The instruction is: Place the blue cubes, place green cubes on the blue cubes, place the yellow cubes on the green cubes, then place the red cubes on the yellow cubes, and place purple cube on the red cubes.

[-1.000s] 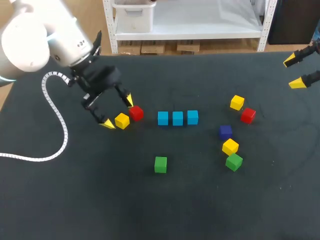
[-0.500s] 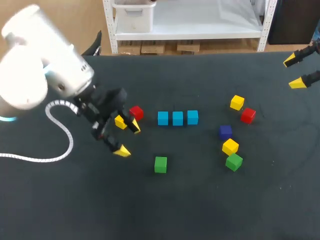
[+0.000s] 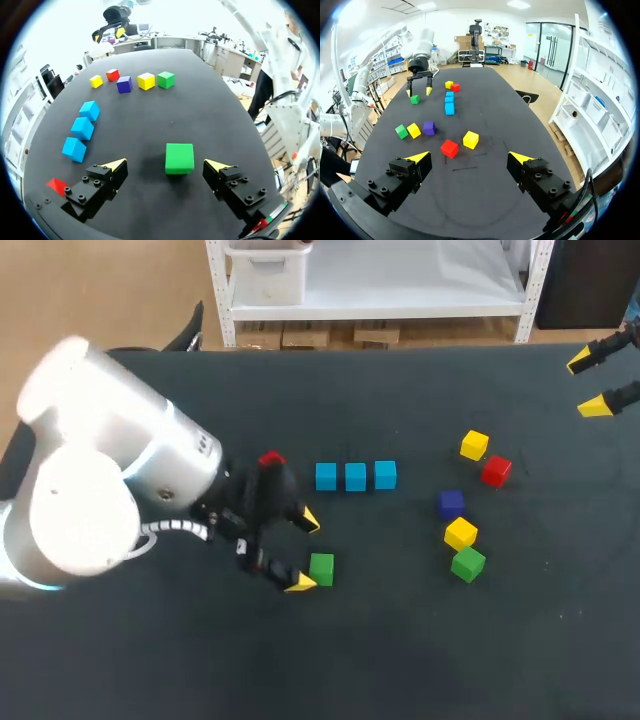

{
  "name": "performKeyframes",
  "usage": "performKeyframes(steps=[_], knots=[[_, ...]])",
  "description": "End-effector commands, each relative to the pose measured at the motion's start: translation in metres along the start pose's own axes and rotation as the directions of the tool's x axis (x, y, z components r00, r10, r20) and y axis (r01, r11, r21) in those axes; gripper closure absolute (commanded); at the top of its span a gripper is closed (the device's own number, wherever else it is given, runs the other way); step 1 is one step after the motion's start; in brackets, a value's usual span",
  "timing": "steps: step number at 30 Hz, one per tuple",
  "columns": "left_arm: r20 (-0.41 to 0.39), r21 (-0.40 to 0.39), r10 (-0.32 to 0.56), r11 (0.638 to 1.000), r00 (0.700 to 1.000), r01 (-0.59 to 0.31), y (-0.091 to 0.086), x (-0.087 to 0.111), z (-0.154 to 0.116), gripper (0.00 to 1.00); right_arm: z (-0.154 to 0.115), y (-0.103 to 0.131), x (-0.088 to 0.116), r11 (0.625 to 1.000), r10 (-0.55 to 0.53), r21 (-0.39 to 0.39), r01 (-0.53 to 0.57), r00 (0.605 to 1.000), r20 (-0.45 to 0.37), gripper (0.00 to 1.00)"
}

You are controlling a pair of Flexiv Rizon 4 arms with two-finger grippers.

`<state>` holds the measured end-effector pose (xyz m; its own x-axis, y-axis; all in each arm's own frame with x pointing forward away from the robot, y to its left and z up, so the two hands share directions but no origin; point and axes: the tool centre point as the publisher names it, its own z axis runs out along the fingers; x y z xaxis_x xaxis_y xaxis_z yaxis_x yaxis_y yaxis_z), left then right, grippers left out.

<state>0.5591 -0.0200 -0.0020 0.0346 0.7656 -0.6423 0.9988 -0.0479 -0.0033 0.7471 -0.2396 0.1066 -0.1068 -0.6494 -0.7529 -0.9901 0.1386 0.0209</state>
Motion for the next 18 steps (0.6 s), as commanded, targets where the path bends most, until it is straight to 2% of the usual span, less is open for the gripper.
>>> performKeyframes(steps=[1, 14, 16, 18], knots=[[0.004, -0.081, -0.001, 0.997, 1.000, 0.001, -0.005, 0.000, 0.007, 0.00, 0.000, 0.000, 0.000, 1.000, -0.001, 0.000, 0.001, 1.000, 0.001, 0.00], [0.004, -0.069, -0.007, 0.998, 1.000, 0.007, -0.016, 0.000, 0.006, 0.00, 0.000, 0.000, 0.000, 1.000, -0.001, 0.000, 0.001, 1.000, 0.001, 0.00], [-0.002, -0.059, -0.002, 0.998, 1.000, 0.002, -0.017, -0.001, 0.005, 0.33, 0.000, 0.000, 0.000, 1.000, -0.001, 0.000, 0.001, 1.000, 0.001, 0.00], [-0.005, -0.055, 0.005, 0.998, 1.000, -0.005, -0.017, -0.002, 0.004, 0.44, 0.000, 0.000, 0.000, 1.000, -0.001, 0.000, 0.001, 1.000, 0.001, 0.00]])
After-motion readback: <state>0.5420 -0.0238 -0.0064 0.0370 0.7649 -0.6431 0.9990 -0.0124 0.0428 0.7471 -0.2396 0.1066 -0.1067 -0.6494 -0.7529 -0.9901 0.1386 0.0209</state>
